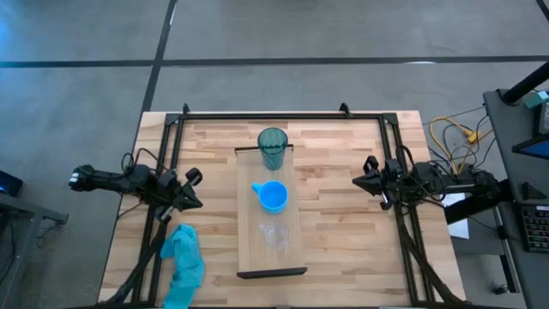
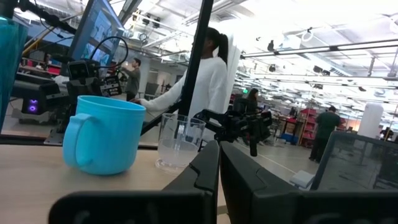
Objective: Stack small to large cups/mugs on shelf
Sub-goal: Return to Home Position
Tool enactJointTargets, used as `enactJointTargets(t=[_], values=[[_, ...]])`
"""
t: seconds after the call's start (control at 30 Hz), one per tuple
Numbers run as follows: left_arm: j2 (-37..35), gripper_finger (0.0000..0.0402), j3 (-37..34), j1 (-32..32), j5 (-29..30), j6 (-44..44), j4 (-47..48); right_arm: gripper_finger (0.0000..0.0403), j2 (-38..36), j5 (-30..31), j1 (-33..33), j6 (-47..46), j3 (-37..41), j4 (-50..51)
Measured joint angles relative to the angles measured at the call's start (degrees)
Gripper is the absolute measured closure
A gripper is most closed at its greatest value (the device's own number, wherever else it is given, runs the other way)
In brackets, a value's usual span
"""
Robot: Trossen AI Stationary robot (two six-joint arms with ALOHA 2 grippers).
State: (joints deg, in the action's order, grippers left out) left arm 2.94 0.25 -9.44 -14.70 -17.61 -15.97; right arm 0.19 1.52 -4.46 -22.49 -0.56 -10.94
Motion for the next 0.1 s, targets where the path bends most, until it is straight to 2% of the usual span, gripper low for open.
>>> enactJointTargets(t=[0.1], values=[[0.02,0.0402,0.00,0.00,0.00,0.00,-0.06,0.0394,0.00,0.00,0.01,-0.01,0.00,0.00]])
